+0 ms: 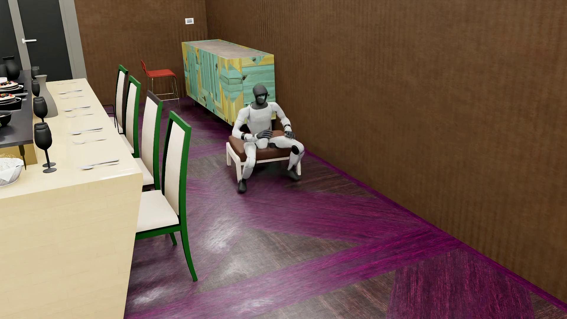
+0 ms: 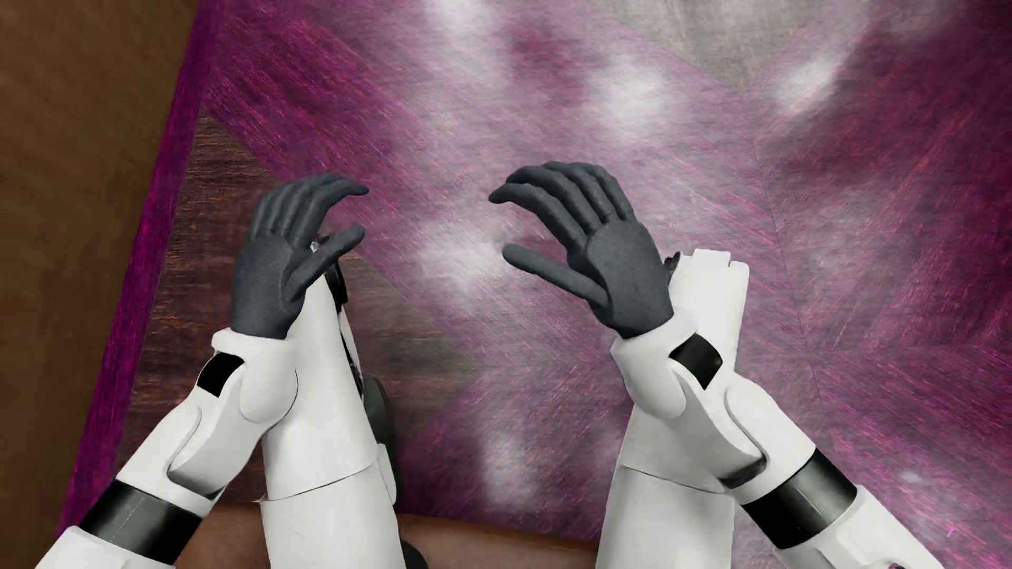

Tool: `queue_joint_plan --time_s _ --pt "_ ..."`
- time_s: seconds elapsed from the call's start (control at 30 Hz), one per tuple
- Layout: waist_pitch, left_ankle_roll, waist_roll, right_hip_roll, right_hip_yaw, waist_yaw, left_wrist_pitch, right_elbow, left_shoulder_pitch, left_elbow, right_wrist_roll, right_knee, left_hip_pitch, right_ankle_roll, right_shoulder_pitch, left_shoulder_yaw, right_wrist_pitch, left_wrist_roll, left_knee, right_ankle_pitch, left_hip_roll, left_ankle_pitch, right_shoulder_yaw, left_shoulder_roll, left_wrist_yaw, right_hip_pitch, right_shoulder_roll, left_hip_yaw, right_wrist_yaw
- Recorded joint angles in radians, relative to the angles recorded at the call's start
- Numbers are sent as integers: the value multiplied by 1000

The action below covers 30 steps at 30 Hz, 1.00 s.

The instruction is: Perch on textiles chair

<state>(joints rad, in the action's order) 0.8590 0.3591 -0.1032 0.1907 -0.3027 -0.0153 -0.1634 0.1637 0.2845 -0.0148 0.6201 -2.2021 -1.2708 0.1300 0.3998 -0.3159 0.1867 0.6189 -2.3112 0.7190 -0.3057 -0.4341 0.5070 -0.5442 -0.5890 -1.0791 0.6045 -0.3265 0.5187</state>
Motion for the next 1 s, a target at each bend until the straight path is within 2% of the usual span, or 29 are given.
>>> queue_joint_plan --time_s 0.03,0.07,0.1,0.13,0.17,0.2,0.23,0.27,0.3,0.37,0.43,0.47,0.5,0.53,0.57,0.6,0.73,0.8,0.83,0.87,0.97,1.0 --pt "-10 16 2 10 -1 -5 -44 9 14 23 34 9 13 13 -89 -30 41 18 53 -9 33 36 -38 10 103 33 -19 7 -76" --pt "-25 14 7 28 -6 -16 -75 6 38 30 66 13 32 49 -168 -62 61 35 96 -40 68 70 -82 18 200 52 -36 14 -143" --pt "-34 1 13 45 -13 -29 -133 -27 74 1 89 14 67 65 -213 -105 91 35 131 -85 95 84 -116 30 309 53 -52 28 -226" --pt "-40 -9 25 48 -23 -33 -147 -73 100 -39 96 13 106 78 -239 -132 96 54 167 -98 106 135 -123 34 366 49 -79 35 -256" --pt "-52 -13 31 49 -25 -37 -147 -123 112 -88 124 10 150 76 -260 -152 115 57 195 -41 118 85 -121 42 416 58 -102 33 -241" --pt "-57 -54 22 59 -6 -38 -143 -163 122 -143 138 17 161 36 -266 -180 98 57 200 -14 138 80 -126 49 424 83 -116 49 -192" --pt "-60 -57 24 64 6 -37 -175 -219 133 -193 134 37 163 38 -251 -187 89 57 200 -27 136 103 -122 47 351 105 -132 48 -143" --pt "-62 -49 35 64 13 -37 -156 -267 143 -213 126 66 173 39 -234 -207 65 29 202 -63 141 107 -108 43 310 123 -137 43 -116" --pt "-70 -65 43 62 27 -33 -150 -290 147 -212 133 62 186 24 -221 -216 63 25 203 -70 138 89 -103 31 325 124 -132 50 -140" --pt "-80 -66 49 67 24 -34 -190 -309 174 -252 124 61 197 50 -212 -237 89 23 198 -74 135 76 -103 28 392 129 -124 42 -169" --pt "-99 -66 48 67 24 -34 -168 -337 167 -290 83 59 196 51 -200 -239 83 -1 190 -72 132 65 -93 46 358 124 -109 38 -158" --pt "-99 -64 60 60 19 -23 -160 -361 163 -302 91 57 196 43 -178 -220 84 -10 189 -65 125 63 -71 44 321 114 -116 39 -135" --pt "-104 -65 55 57 19 -18 -152 -365 150 -304 86 55 194 38 -172 -218 80 -10 187 -70 122 63 -57 48 305 112 -113 38 -133" --pt "-104 -62 59 51 19 -15 -156 -373 144 -308 94 56 193 31 -162 -211 75 12 184 -77 116 62 -50 56 299 108 -122 37 -122" --pt "-106 -65 60 48 19 -13 -141 -392 139 -314 80 54 192 27 -161 -217 53 11 181 -79 116 58 -41 59 285 106 -133 33 -89" --pt "-108 -63 62 45 15 -15 -120 -399 136 -325 95 51 194 32 -163 -221 54 6 181 -80 112 56 -43 65 251 105 -141 30 -85" --pt "-114 -61 61 43 3 -15 -106 -403 144 -342 120 45 177 31 -159 -230 47 21 174 -71 115 49 -48 72 224 84 -162 26 -82" --pt "-121 -46 58 46 -6 -15 -121 -395 157 -338 113 42 147 36 -133 -217 79 27 174 -70 115 48 -61 75 232 50 -154 16 -124" --pt "-128 -48 55 52 -5 -14 -129 -383 165 -336 135 42 133 38 -115 -202 91 46 174 -72 115 53 -78 76 254 36 -146 17 -170" --pt "-133 -44 62 55 -8 -12 -137 -364 167 -332 132 37 123 32 -109 -194 105 50 173 -74 115 54 -100 72 265 22 -147 16 -207" --pt "-132 -37 64 51 -13 -9 -144 -357 156 -320 128 27 117 26 -103 -181 110 44 167 -59 105 37 -102 69 256 5 -148 21 -205" --pt "-129 -34 63 58 -15 -5 -144 -339 157 -309 135 25 105 40 -97 -175 113 48 167 -59 110 33 -113 65 262 -2 -149 22 -225"
